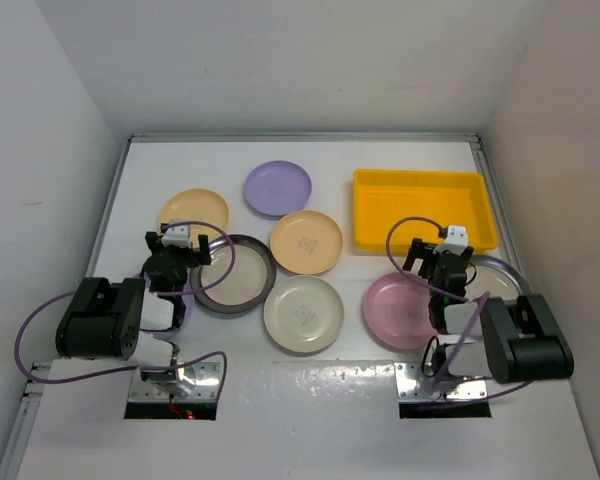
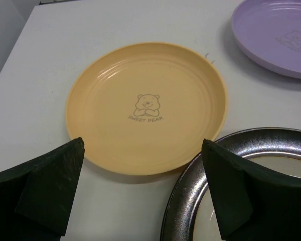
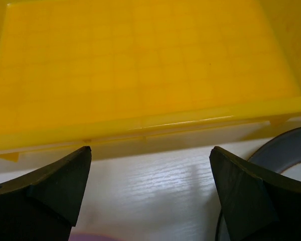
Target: Place the plates into the plastic bin on the countertop
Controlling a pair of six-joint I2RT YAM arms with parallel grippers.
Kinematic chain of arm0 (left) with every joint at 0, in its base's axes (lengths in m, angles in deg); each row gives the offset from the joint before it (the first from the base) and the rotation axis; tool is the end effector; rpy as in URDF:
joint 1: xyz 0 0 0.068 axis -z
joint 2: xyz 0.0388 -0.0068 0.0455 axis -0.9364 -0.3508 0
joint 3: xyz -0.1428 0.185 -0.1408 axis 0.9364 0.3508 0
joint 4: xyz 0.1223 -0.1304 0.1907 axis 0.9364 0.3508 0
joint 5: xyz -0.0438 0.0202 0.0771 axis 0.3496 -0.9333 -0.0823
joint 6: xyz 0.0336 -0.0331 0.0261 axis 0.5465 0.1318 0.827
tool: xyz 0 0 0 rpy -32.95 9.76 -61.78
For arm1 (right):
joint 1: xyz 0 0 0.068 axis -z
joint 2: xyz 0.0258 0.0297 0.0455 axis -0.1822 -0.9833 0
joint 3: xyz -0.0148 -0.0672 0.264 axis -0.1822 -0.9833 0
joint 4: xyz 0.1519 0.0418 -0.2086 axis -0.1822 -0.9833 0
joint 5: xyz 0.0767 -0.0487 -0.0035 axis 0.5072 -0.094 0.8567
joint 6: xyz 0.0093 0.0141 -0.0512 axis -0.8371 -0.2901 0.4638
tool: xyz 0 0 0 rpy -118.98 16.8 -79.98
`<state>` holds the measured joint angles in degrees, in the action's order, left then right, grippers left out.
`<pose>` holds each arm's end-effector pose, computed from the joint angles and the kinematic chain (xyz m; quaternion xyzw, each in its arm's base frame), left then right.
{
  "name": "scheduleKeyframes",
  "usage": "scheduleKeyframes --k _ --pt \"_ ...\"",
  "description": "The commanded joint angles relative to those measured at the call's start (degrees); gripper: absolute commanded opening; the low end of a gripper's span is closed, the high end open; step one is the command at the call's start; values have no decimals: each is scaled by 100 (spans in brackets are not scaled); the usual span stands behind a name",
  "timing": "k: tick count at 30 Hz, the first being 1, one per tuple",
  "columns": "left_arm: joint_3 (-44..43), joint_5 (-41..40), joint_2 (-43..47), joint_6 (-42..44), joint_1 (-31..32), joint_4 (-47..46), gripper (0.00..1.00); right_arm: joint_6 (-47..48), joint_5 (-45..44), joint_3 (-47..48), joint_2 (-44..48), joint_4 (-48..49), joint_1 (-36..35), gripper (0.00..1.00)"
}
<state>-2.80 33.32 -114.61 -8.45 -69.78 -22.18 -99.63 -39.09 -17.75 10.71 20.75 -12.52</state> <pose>0.2100 0.0015 0.1428 -0.0012 0.7334 0.0098 0.6797 0.1877 -0.0015 0.1157 0.1502 0.7891 -0.0097 0.5956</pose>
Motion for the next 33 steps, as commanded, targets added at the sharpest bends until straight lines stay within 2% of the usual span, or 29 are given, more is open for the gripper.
scheduleKeyframes --k 1,3,4,5,6,8,9,10,11,12,13,14,15,16,17,18,19,20,21,23,24,25,28,33 --pt "-75 78 65 -95 -30 -235 100 2 -32 348 940 -1459 -44 100" --pt "-75 25 65 -42 32 -235 100 394 -399 826 1459 -2807 -201 100" --pt "-75 -62 170 -129 32 -313 100 563 -645 1620 1697 -3146 -385 100" --pt "-170 -202 971 -235 -21 139 100 765 -917 1950 1795 -3993 -656 100" --pt "-354 -404 1527 -236 -21 1596 100 1698 -1912 2667 1875 -4872 -938 100" --pt "-1153 -423 2460 560 -21 2897 100 2198 -2552 3942 1841 -5832 -1307 100" --pt "-1382 -502 2821 764 31 3320 100 1939 -3155 4262 1805 -6552 -1397 100" --pt "-1854 -737 3382 766 32 4056 100 1083 -3788 4596 1666 -7012 -1389 100" --pt "-2146 -644 3544 766 32 4489 100 -900 -2967 5765 1647 -9261 -675 100" --pt "-2453 -417 3607 670 32 5338 100 -1233 -1871 5959 1699 -9614 -233 90" --pt "-3074 90 3529 582 32 5755 100 -1733 750 5987 1978 -9748 154 69" --pt "-3367 400 3415 486 84 6116 100 -2695 1081 5518 2129 -9828 1115 47" --pt "-3640 699 3275 424 84 6433 100 -3035 1162 5235 2748 -9838 1325 31" --pt "-3904 989 3134 423 171 6958 100 -3282 624 4623 2989 -9890 1484 41" --pt "-4237 1218 2898 423 320 7103 100 -3868 322 3999 3261 -10108 1781 64" --pt "-4328 1290 2808 423 322 7200 100 -4282 58 3758 3864 -10328 2028 82" --pt "-4328 1291 2755 197 383 7201 100 -4417 -310 3329 4027 -10408 2326 97" --pt "-4328 1291 2755 195 383 7201 100 -4592 -435 3185 4194 -10957 2468 100" --pt "-4328 1343 2702 195 435 7201 100 -4994 -567 2897 4213 -11128 2887 100" --pt "-4197 1404 2702 195 436 7201 100 -5121 -962 2771 4135 -11566 3180 100" --pt "-4197 1457 2702 195 436 7201 96 -5313 -964 2649 4021 -11621 3303 100" --pt "-4144 1458 2632 195 436 7262 88 -5332 -920 2622 3907 -11613 3661 97" --pt "-4092 1589 2483 64 436 7262 70 -5770 -570 2350 3722 -11474 4182 82" --pt "-4091 1730 2482 -60 436 7323 68 -5606 -199 1848 3301 -10849 4781 74"
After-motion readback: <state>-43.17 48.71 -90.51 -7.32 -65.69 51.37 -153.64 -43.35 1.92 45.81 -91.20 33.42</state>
